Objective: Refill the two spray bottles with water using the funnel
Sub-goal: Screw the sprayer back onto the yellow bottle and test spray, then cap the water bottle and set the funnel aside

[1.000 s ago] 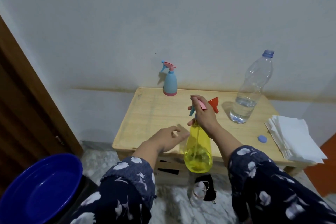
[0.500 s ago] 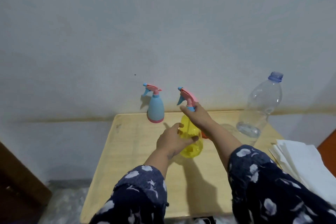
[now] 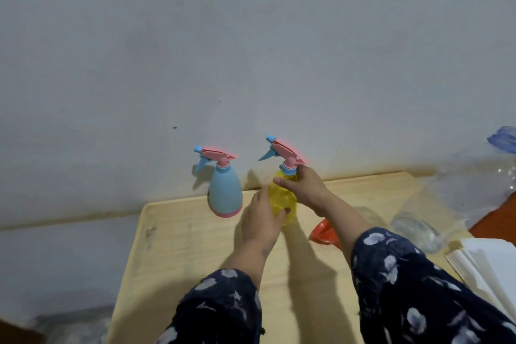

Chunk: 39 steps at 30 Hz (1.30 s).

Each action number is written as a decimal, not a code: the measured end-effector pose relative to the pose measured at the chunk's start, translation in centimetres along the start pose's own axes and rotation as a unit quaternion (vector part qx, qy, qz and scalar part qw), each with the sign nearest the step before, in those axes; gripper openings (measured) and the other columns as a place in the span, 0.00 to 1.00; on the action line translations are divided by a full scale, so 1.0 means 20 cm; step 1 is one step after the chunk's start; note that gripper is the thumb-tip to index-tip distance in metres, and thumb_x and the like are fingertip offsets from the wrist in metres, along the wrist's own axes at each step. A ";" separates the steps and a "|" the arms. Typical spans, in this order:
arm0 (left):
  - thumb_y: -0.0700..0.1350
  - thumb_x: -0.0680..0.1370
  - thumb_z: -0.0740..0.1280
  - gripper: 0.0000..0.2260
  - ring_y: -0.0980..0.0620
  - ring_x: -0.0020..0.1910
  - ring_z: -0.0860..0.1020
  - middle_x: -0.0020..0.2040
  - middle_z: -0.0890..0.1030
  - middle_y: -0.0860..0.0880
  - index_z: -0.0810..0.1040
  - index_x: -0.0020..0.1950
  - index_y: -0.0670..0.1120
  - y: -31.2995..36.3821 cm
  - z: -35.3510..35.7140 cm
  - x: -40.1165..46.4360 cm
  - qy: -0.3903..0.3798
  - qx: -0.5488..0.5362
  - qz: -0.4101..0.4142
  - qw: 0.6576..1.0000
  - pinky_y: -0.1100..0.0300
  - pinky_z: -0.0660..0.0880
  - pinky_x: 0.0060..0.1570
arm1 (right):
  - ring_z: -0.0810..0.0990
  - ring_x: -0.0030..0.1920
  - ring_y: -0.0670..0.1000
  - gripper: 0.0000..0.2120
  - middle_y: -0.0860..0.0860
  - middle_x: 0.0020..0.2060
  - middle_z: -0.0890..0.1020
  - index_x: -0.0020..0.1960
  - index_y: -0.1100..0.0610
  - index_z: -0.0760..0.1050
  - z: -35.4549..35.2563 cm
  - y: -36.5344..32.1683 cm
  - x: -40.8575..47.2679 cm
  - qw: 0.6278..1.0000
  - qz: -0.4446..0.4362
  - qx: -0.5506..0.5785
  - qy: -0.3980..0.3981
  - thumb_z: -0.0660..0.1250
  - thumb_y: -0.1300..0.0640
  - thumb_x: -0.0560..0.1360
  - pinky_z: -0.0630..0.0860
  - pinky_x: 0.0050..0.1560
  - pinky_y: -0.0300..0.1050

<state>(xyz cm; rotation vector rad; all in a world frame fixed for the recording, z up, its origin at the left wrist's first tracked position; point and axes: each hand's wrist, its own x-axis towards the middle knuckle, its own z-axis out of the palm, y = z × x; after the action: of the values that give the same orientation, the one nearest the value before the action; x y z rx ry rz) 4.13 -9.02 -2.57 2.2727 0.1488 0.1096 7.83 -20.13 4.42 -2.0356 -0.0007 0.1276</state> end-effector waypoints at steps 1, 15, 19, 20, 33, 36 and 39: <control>0.53 0.74 0.72 0.26 0.48 0.60 0.77 0.62 0.77 0.53 0.66 0.69 0.55 -0.02 0.01 0.03 0.010 -0.006 0.004 1.000 0.48 0.76 0.57 | 0.78 0.49 0.52 0.16 0.50 0.46 0.79 0.57 0.54 0.75 0.01 0.01 0.04 1.000 -0.003 0.011 -0.005 0.73 0.54 0.72 0.74 0.46 0.45; 0.46 0.77 0.69 0.31 0.48 0.68 0.71 0.70 0.70 0.52 0.57 0.76 0.55 -0.11 0.07 0.19 0.025 -0.002 -0.019 1.000 0.47 0.72 0.65 | 0.77 0.56 0.50 0.24 0.50 0.55 0.78 0.62 0.54 0.71 0.13 0.06 0.21 0.998 -0.036 0.033 0.048 0.75 0.54 0.70 0.76 0.59 0.50; 0.43 0.76 0.70 0.33 0.47 0.67 0.72 0.69 0.70 0.51 0.57 0.76 0.55 -0.12 0.04 0.18 0.000 0.000 -0.008 1.000 0.46 0.73 0.62 | 0.73 0.62 0.49 0.30 0.48 0.61 0.75 0.67 0.51 0.67 0.10 0.07 0.16 0.998 -0.027 0.032 0.054 0.75 0.50 0.69 0.72 0.64 0.48; 0.42 0.75 0.69 0.32 0.46 0.65 0.73 0.68 0.70 0.50 0.57 0.75 0.54 -0.12 0.04 0.17 0.001 0.006 -0.017 1.000 0.46 0.74 0.60 | 0.72 0.64 0.50 0.32 0.49 0.62 0.73 0.70 0.51 0.65 0.09 0.07 0.13 0.998 -0.013 0.023 0.055 0.74 0.50 0.70 0.71 0.63 0.47; 0.47 0.79 0.62 0.15 0.49 0.62 0.74 0.67 0.71 0.51 0.70 0.67 0.51 0.44 0.06 -0.22 0.012 0.003 0.024 1.000 0.55 0.72 0.54 | 0.80 0.47 0.50 0.13 0.51 0.48 0.82 0.58 0.51 0.76 -0.35 0.35 -0.58 0.990 0.063 -0.115 0.041 0.62 0.61 0.76 0.75 0.47 0.42; 0.53 0.81 0.60 0.14 0.52 0.61 0.75 0.66 0.72 0.53 0.71 0.66 0.52 0.67 0.14 -0.32 0.002 -0.059 0.103 0.993 0.57 0.74 0.52 | 0.78 0.47 0.50 0.13 0.51 0.47 0.82 0.55 0.53 0.78 -0.54 0.48 -0.73 0.982 0.084 -0.169 0.033 0.61 0.63 0.75 0.71 0.46 0.41; 0.58 0.80 0.59 0.19 0.53 0.63 0.74 0.67 0.71 0.55 0.70 0.68 0.52 0.89 0.21 -0.41 -0.003 -0.128 0.147 0.981 0.54 0.74 0.57 | 0.76 0.44 0.50 0.13 0.49 0.46 0.79 0.54 0.52 0.78 -0.71 0.63 -0.86 0.971 0.109 -0.211 0.032 0.59 0.63 0.75 0.70 0.41 0.40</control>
<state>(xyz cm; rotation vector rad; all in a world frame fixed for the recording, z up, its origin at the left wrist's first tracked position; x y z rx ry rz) -2.15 -24.87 8.01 2.0246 -0.1961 0.2605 -8.72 -39.48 1.19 -2.4606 0.2580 0.2140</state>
